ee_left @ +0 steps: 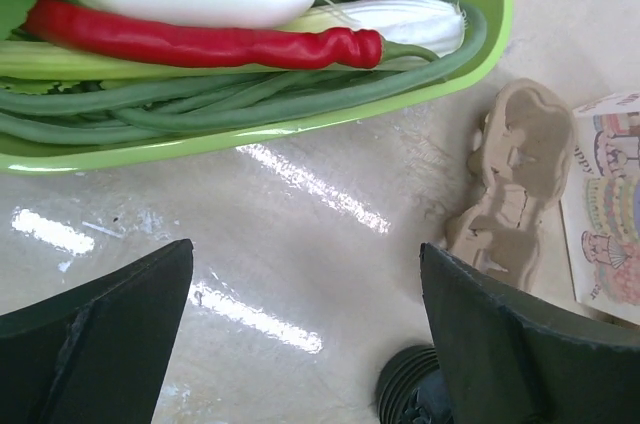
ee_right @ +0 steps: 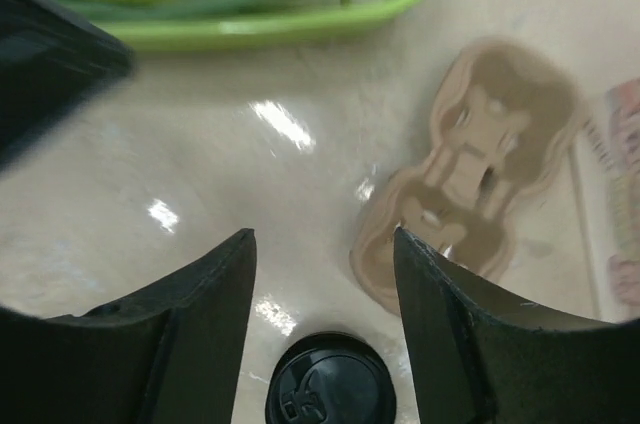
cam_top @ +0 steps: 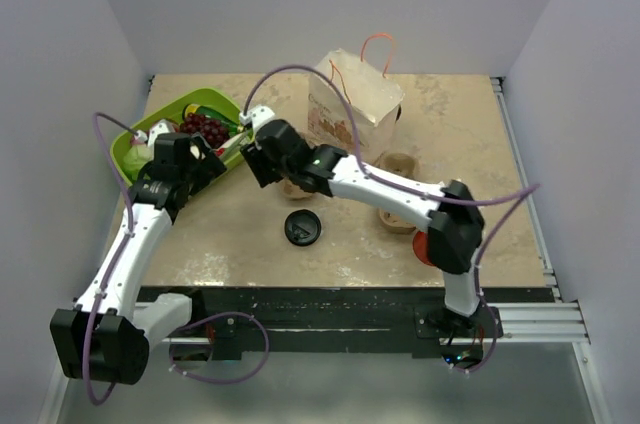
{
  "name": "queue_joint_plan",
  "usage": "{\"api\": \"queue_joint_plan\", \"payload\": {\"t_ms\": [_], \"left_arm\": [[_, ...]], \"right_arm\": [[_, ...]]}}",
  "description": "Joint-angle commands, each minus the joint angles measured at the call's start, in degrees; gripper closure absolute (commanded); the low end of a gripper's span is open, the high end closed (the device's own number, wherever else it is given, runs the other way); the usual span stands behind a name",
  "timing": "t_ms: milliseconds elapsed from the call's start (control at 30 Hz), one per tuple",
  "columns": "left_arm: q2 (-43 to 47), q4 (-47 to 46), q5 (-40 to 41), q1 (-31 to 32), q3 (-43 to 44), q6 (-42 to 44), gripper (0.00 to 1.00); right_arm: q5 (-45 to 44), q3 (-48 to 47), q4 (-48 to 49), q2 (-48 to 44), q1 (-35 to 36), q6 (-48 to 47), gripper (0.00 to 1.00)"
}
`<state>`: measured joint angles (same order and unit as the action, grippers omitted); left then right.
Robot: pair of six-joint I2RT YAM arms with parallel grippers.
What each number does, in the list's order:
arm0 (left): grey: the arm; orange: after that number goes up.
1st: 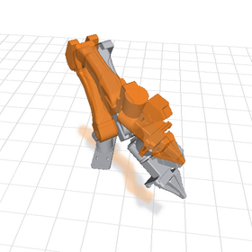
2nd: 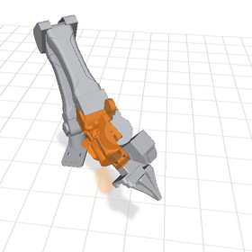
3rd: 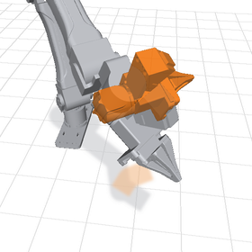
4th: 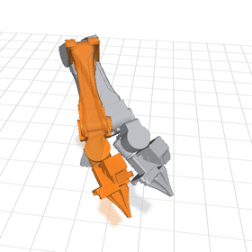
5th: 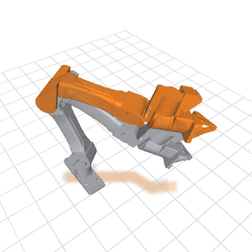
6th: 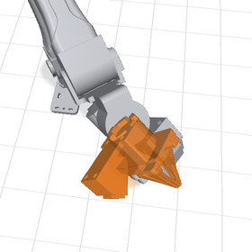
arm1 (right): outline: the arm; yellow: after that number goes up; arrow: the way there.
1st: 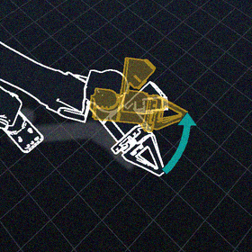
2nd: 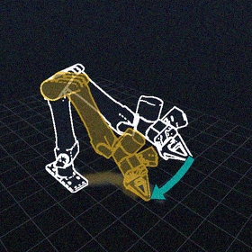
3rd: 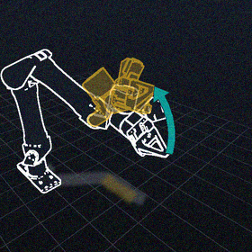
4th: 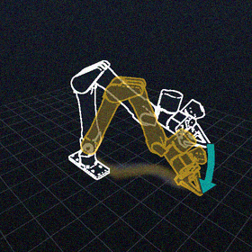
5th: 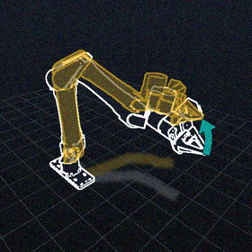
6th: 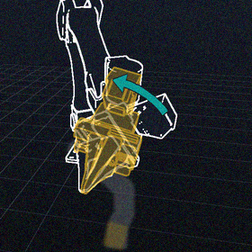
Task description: Pack the takeout coffee
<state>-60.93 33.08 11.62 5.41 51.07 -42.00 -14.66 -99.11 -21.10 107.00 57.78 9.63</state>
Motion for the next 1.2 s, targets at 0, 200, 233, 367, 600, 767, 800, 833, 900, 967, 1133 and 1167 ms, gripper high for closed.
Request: {"api": "queue_joint_plan", "payload": {"t_ms": [0,200,233,367,600,767,800,833,900,967,1133,1167], "left_arm": [[2.1,2.1,2.3,-0.3,-0.3,-0.5,0.0],[2.9,0.9,-0.4,-0.3,-1.4,0.1,0.0],[2.9,0.8,-0.8,-0.3,-1.5,0.2,0.0],[3.0,-0.3,-2.3,-0.3,-1.7,1.1,0.0],[2.3,-0.6,-4.8,-0.3,-0.9,3.1,0.0],[2.3,-1.6,-5.7,-0.3,-0.9,3.9,0.0],[2.2,-1.5,-5.7,-0.3,-0.8,3.9,0.0],[2.2,-1.4,-5.4,-0.3,-0.7,4.0,0.0],[2.0,-1.4,-5.3,-0.3,-0.7,3.9,0.0],[1.7,-1.2,-5.0,-0.3,-0.4,4.1,0.01],[0.8,-0.4,-4.3,-0.3,0.7,4.6,0.0],[0.8,-0.5,-4.3,-0.3,0.7,4.6,0.0]], "right_arm": [[-5.8,-4.6,-5.3,8.9,0.2,8.0,0.41],[-11.4,-8.6,-6.7,13.3,-0.6,7.8,0.41],[-10.8,-8.4,-6.6,13.1,-1.4,7.8,0.41],[-2.1,-7.4,-2.5,12.7,-3.4,-4.2,0.41],[14.5,-2.2,-4.2,10.9,-7.7,-48.3,0.35],[27.3,-8.6,-16.7,13.8,-12.2,-66.6,0.29],[29.7,-10.3,-19.0,16.1,-12.4,-67.6,0.29],[30.6,-13.8,-21.7,17.3,-12.4,-70.2,0.29],[32.0,-16.5,-27.0,19.6,-12.5,-71.9,0.29],[30.3,-17.8,-25.2,21.7,-12.5,-71.7,0.29],[29.6,-20.8,-25.1,24.7,-13.4,-70.4,0.29],[29.4,-20.9,-24.3,25.4,-13.3,-69.9,0.29]]}}
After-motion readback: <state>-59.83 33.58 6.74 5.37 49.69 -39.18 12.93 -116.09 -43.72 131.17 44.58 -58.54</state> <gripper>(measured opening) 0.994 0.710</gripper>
